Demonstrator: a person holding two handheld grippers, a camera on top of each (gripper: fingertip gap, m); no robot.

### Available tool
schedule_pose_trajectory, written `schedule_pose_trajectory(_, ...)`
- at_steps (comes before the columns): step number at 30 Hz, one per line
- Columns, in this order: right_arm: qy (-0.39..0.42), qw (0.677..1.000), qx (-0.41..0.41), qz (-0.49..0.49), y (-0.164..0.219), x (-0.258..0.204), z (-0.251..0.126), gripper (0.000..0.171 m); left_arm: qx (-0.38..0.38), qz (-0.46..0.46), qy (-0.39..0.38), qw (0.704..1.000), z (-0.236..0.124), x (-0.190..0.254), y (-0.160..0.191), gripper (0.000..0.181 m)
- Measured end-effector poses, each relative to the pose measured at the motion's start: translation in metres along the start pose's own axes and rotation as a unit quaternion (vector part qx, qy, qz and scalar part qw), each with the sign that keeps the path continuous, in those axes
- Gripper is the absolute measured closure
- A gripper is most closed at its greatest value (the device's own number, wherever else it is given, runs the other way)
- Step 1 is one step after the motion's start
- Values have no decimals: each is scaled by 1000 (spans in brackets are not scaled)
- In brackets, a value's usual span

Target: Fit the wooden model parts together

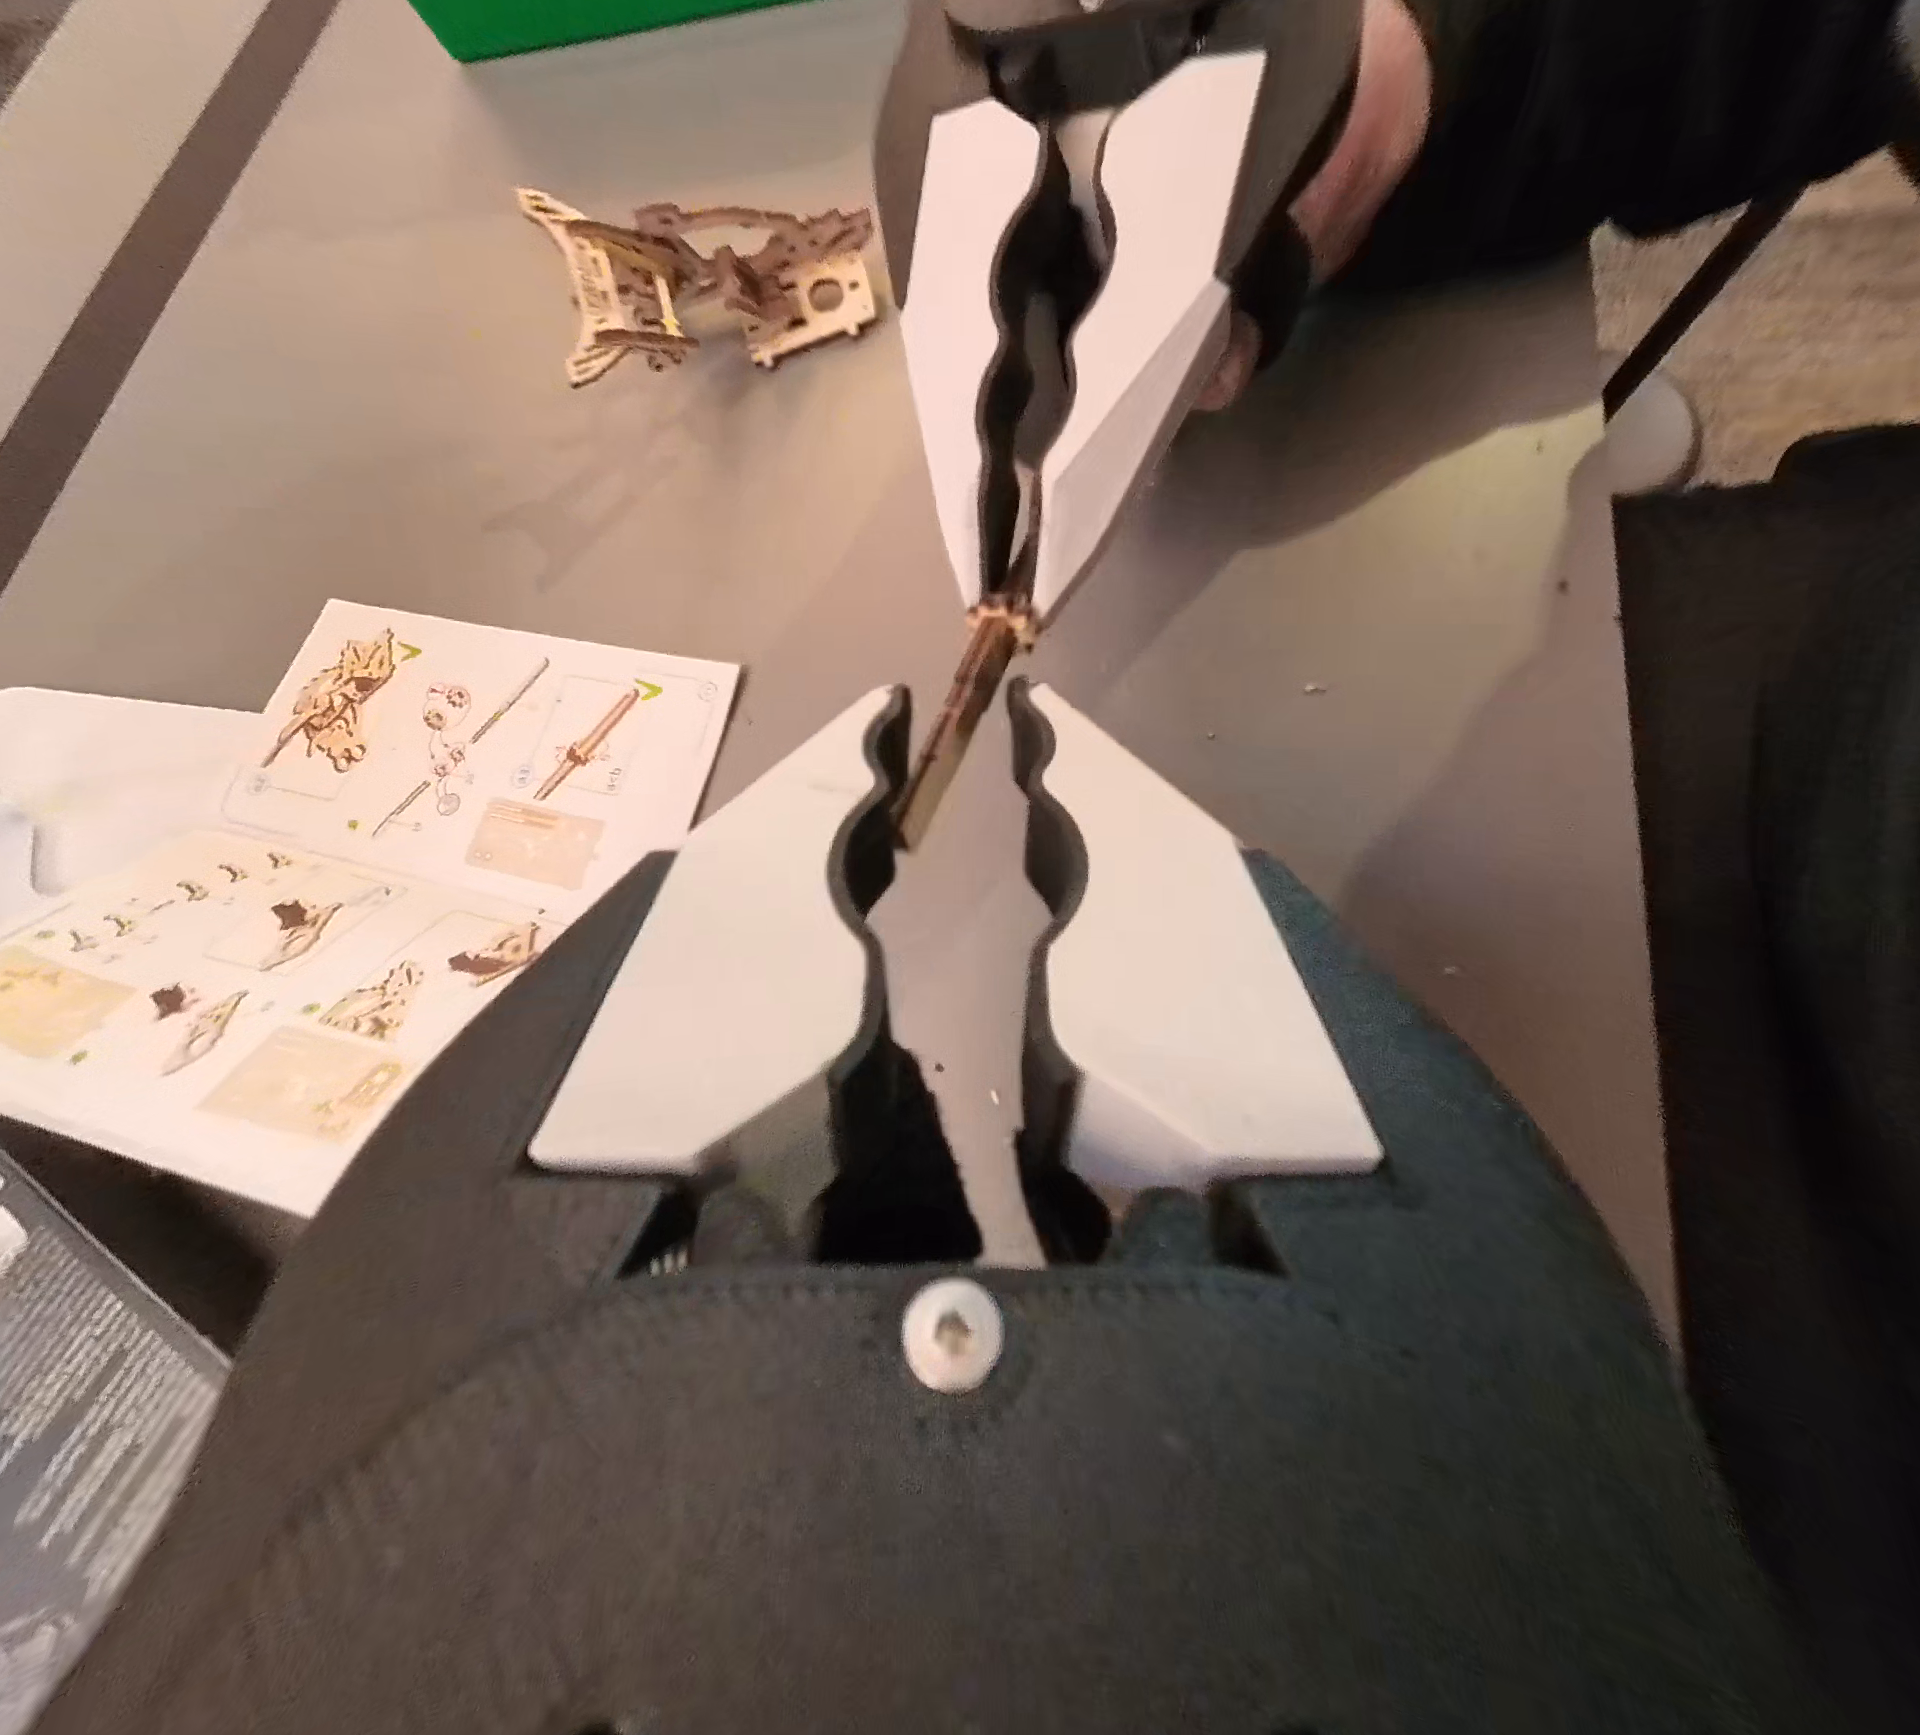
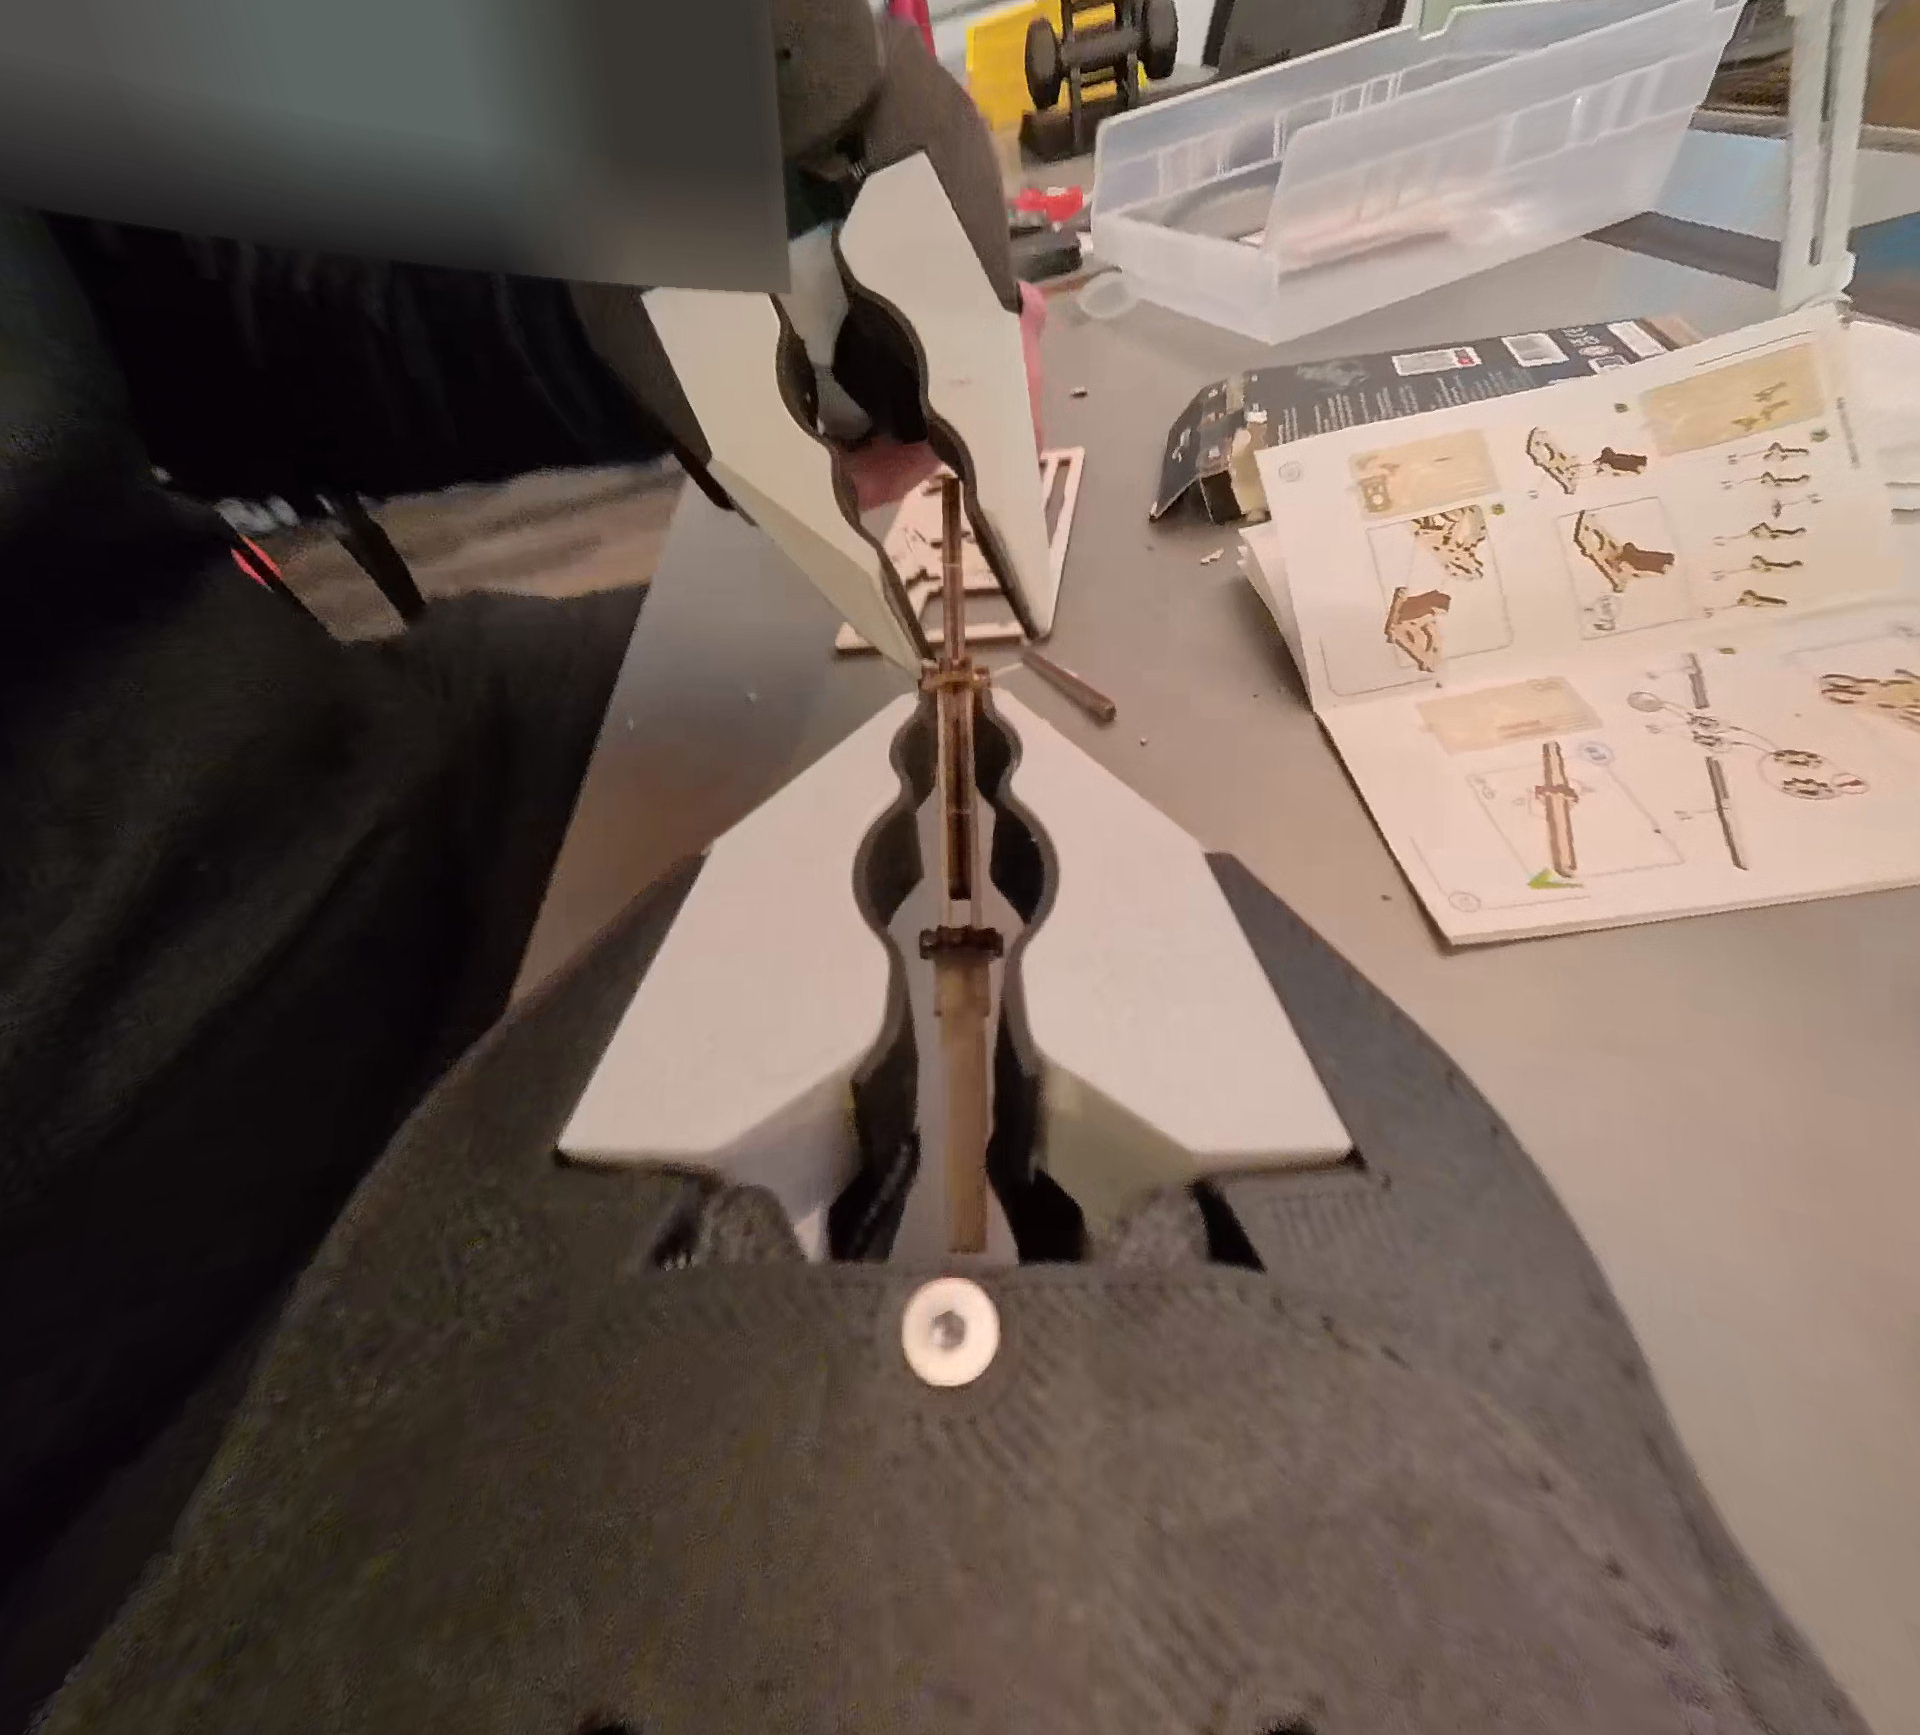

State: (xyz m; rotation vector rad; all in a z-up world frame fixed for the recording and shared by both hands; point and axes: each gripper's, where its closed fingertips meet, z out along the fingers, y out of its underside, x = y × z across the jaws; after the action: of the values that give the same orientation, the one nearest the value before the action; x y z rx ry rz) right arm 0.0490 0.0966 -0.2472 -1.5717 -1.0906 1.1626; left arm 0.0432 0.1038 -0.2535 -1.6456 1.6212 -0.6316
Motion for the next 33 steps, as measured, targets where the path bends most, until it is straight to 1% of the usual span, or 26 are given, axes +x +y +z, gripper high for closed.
schedule_pose_trajectory(1,-5,1000,10,11,-3,0,-1,167,11,-15,3,1000,-4,-1,-2,162)
schedule_pose_trajectory(5,-21,997,50,47,-15,-1,-4,167,88,-100,4,991,-18,-7,-16,162)
schedule_pose_trajectory(7,-32,995,65,63,-19,-3,-3,167,138,-158,29,977,-24,-5,-25,160)
schedule_pose_trajectory(9,-41,994,74,76,-21,-5,0,167,173,-199,37,964,-28,-5,-29,161)
schedule_pose_trajectory(11,-55,991,84,88,-22,-8,2,167,192,-225,49,954,-30,-2,-31,164)
schedule_pose_trajectory(12,-59,990,89,91,-23,-10,4,167,197,-231,44,952,-31,-3,-30,168)
schedule_pose_trajectory(16,-67,988,99,99,-26,-13,9,166,198,-242,40,949,-36,-1,-26,175)
schedule_pose_trajectory(19,-45,992,80,89,-22,-9,17,163,175,-226,19,958,-40,0,-21,179)
schedule_pose_trajectory(20,-33,994,68,79,-20,-7,19,155,161,-213,10,964,-41,1,-19,179)
schedule_pose_trajectory(21,-24,996,56,64,-18,-6,21,144,147,-204,5,968,-41,2,-18,179)
schedule_pose_trajectory(24,0,1000,17,0,-14,-7,28,135,84,-180,-15,980,-38,3,-7,179)
schedule_pose_trajectory(26,21,998,-21,-57,-9,-6,34,135,45,-161,-17,986,-35,6,-3,179)
schedule_pose_trajectory(28,30,994,-36,-94,-8,-9,39,143,4,-146,-15,989,-32,7,2,179)
schedule_pose_trajectory(30,39,991,-51,-116,-5,-8,44,150,-26,-136,-17,990,-30,5,4,179)
schedule_pose_trajectory(31,41,990,-52,-123,-4,-8,46,156,-36,-137,-8,990,-30,6,3,179)
schedule_pose_trajectory(33,45,990,-51,-126,-3,-6,47,159,-62,-122,-4,991,-28,4,3,179)
